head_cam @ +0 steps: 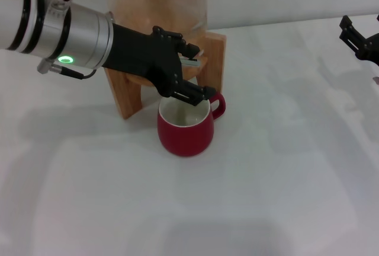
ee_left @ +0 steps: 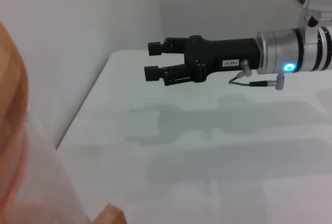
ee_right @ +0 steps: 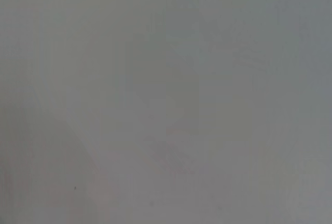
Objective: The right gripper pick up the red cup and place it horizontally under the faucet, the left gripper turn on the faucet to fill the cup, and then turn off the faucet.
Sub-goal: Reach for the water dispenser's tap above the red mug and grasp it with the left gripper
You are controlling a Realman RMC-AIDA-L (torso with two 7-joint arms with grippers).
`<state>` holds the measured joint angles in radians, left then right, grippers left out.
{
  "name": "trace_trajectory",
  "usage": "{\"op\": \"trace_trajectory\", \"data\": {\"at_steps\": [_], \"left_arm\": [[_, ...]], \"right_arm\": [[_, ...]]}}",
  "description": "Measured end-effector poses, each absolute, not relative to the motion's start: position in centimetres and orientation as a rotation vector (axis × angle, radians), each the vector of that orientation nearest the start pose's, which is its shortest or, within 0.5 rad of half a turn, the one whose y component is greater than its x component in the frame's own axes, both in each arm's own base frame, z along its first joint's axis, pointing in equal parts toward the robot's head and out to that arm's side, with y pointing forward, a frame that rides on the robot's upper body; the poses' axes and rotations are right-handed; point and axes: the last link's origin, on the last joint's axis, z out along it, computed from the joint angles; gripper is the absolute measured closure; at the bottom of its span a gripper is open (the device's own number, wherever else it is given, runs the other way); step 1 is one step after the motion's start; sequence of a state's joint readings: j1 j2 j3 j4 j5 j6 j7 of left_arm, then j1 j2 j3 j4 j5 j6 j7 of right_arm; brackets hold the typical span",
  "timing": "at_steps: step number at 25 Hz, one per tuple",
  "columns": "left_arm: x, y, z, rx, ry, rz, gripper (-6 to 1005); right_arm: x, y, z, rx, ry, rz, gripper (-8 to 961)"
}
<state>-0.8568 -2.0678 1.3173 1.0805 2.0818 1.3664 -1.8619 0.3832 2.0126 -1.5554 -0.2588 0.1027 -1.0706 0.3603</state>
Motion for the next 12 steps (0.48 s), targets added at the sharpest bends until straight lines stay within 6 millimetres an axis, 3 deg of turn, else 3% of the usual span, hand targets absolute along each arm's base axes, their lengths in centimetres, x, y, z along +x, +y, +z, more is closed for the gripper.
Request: {"op": "trace_trajectory", "data": {"at_steps": [12], "left_arm": [[-7.08,39.55,-3.35,-2.987,0.053,-0.107,119]], "right_arm": [[34.75,34.83,4.36,-1.526,0.575,0.748,94]]}}
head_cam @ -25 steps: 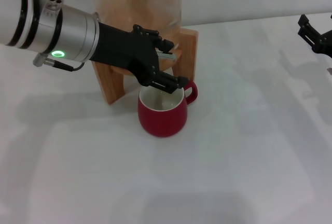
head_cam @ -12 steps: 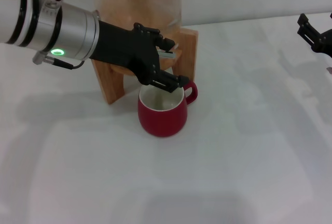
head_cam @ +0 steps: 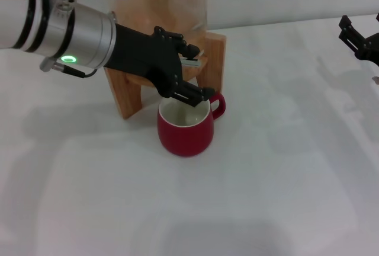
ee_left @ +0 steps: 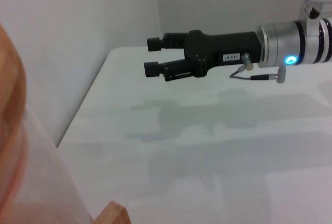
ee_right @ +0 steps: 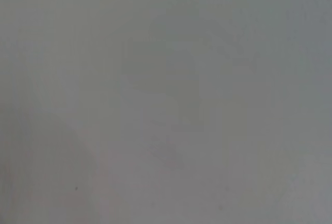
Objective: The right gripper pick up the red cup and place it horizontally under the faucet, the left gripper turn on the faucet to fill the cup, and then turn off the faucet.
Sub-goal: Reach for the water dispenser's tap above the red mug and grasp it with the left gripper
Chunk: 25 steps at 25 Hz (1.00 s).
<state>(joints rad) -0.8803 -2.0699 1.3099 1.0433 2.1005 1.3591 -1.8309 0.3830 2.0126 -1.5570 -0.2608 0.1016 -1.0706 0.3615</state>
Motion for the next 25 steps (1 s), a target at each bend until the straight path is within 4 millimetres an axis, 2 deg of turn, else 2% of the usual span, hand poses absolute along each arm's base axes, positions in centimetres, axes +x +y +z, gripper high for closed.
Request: {"op": "trace_trajectory", "data": {"at_steps": [25], "left_arm": [[-6.72,39.84,-3.93,-2.99,0.095,-0.091,119]], "right_arm": [[34.87,34.71,4.32,-1.527,0.576,0.743,93]]}}
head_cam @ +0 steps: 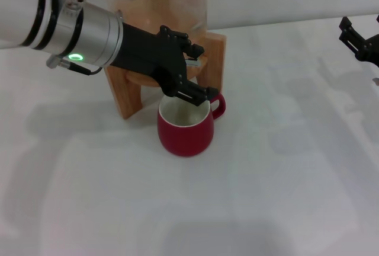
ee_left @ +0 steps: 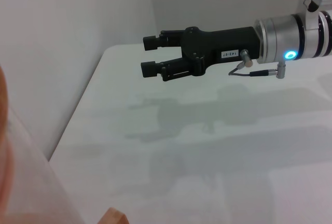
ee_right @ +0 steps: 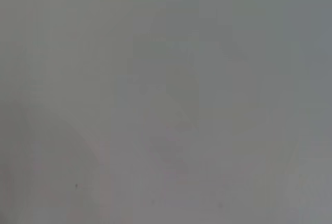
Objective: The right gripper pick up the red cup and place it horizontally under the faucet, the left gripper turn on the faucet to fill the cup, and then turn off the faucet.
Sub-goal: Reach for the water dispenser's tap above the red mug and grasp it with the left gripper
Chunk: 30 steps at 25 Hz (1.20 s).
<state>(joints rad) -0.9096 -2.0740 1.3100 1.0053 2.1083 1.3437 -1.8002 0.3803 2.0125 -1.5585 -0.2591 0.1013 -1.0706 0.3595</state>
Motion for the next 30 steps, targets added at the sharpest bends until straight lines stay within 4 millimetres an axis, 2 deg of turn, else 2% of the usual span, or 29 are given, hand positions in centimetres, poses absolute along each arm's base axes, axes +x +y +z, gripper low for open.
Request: {"op": "trace_trajectory", "data": {"at_steps": [30], "left_arm": [[-6.81,39.5,-3.96,-3.017,0.109,-0.045,119]], "right_arm": [[34.7,34.88,4.29,-1.531,0.573,0.745,94]]}}
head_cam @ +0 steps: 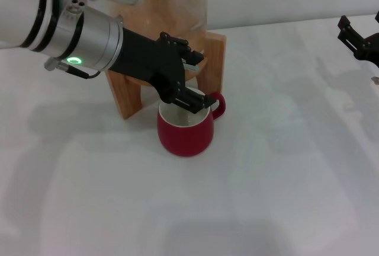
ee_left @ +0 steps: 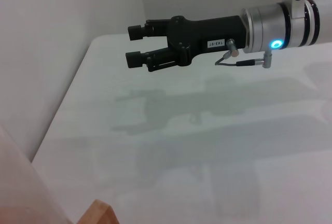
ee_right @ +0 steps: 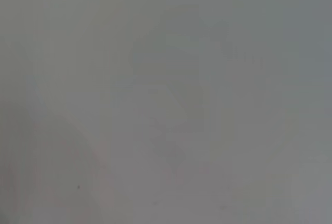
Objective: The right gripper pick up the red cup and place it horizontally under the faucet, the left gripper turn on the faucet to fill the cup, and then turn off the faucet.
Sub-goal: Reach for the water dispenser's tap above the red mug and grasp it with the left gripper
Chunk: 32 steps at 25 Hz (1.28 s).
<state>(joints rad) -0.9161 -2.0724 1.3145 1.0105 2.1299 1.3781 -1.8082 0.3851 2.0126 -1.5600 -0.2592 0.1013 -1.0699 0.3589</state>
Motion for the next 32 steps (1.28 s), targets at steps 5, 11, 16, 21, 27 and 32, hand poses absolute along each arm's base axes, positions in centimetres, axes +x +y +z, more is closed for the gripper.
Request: {"op": "trace_trajectory", "data": {"at_steps": [5,11,16,21,27,32], "left_arm": [[-6.89,39.52,-3.85,-3.017,0.107,-0.043,119],[-6.92,39.41,-3.74,-3.026,0.105,-0.043,119],[-6.94,39.39,-3.69,-3.028,0.102,-0.042,119],[-6.95,39.31,-3.66,-3.033,0.102,-0.037,119],[-6.9,39.17,-3.51,-3.036,0.107,-0.035,119],[-6.84,39.08,-3.4,-3.037,0.105,-0.035,119]], "right_arm": [[34.69,34.89,4.29,-1.531,0.573,0.745,94],[34.67,34.92,4.28,-1.532,0.573,0.745,93],[34.66,34.93,4.28,-1.532,0.572,0.746,93],[34.66,34.93,4.28,-1.532,0.572,0.746,94],[34.65,34.93,4.28,-1.532,0.572,0.746,93],[34.61,34.96,4.29,-1.532,0.571,0.747,94]]}}
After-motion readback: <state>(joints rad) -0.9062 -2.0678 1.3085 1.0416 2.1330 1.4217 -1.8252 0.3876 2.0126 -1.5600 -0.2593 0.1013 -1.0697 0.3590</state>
